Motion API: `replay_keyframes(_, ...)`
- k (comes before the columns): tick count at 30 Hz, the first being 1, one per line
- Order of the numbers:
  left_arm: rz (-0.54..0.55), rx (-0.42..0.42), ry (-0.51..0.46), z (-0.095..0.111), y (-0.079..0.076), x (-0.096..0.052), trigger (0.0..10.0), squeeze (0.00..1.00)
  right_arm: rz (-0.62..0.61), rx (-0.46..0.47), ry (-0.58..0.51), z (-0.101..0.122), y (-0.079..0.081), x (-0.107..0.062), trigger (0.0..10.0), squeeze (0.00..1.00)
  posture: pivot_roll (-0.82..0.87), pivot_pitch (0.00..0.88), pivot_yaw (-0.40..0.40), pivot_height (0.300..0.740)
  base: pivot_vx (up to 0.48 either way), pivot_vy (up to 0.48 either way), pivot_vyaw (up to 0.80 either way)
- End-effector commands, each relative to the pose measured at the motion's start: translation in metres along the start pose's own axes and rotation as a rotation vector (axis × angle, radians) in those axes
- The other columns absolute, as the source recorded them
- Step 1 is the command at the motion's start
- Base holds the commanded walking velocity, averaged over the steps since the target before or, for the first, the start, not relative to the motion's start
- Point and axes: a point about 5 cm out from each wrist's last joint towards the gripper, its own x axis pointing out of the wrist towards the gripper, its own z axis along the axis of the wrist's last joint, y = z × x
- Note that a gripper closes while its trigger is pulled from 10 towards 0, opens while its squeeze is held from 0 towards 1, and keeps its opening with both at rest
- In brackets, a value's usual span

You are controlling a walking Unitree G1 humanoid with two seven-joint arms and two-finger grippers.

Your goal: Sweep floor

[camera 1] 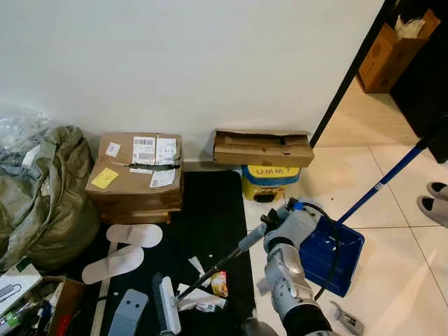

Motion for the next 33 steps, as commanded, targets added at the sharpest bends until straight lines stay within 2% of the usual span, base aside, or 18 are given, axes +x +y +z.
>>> replay_keyframes(1,0.006,0.014,0.047,-0.014,0.003,-0.006,10.0,0.00,0.027,0.013,0.043,-0.017,0.022,-0.014,10.0,0.00,-0.05,0.312,-0.012,0.740,0.000,0.000,0.00)
replay_keyframes(2,0.006,0.021,0.042,-0.013,0.002,-0.006,10.0,0.00,0.024,-0.018,-0.005,-0.008,0.019,-0.010,10.0,0.00,-0.05,0.309,-0.013,0.740,0.000,0.000,0.00)
replay_keyframes(4,0.006,0.021,0.042,-0.013,0.002,-0.006,10.0,0.00,0.024,-0.018,-0.005,-0.008,0.019,-0.010,10.0,0.00,-0.05,0.309,-0.013,0.740,0.000,0.000,0.00)
replay_keyframes(6,-0.009,0.043,0.035,-0.012,-0.001,-0.005,10.0,0.00,-0.007,-0.067,-0.120,0.018,0.008,-0.001,10.0,0.00,-0.07,0.305,-0.014,0.740,0.000,0.000,0.00)
replay_keyframes(8,-0.009,0.043,0.035,-0.012,-0.001,-0.005,10.0,0.00,-0.007,-0.067,-0.120,0.018,0.008,-0.001,10.0,0.00,-0.07,0.305,-0.014,0.740,0.000,0.000,0.00)
replay_keyframes(11,-0.030,0.056,0.031,-0.011,-0.006,-0.004,10.0,0.00,-0.055,-0.129,-0.203,0.039,-0.005,0.004,10.0,0.00,-0.07,0.304,-0.017,0.740,0.000,0.000,0.00)
replay_keyframes(15,-0.041,0.063,0.032,-0.011,-0.008,-0.003,10.0,0.00,-0.074,-0.159,-0.224,0.044,-0.012,0.004,10.0,0.00,-0.08,0.292,-0.020,0.740,0.000,0.000,0.00)
replay_keyframes(19,-0.089,0.094,0.076,-0.022,-0.019,-0.006,10.0,0.00,-0.163,-0.213,-0.264,0.058,-0.037,0.001,10.0,0.00,-0.09,0.251,-0.014,0.740,0.000,0.000,0.00)
replay_keyframes(32,-0.105,0.102,0.090,-0.026,-0.024,-0.006,10.0,0.00,-0.192,-0.256,-0.309,0.070,-0.050,0.001,10.0,0.00,-0.10,0.231,-0.007,0.740,0.000,0.000,0.00)
replay_keyframes(33,-0.109,0.103,0.090,-0.026,-0.026,-0.006,10.0,0.00,-0.175,-0.291,-0.333,0.075,-0.051,0.002,10.0,0.00,-0.11,0.230,-0.008,0.740,0.000,0.000,0.00)
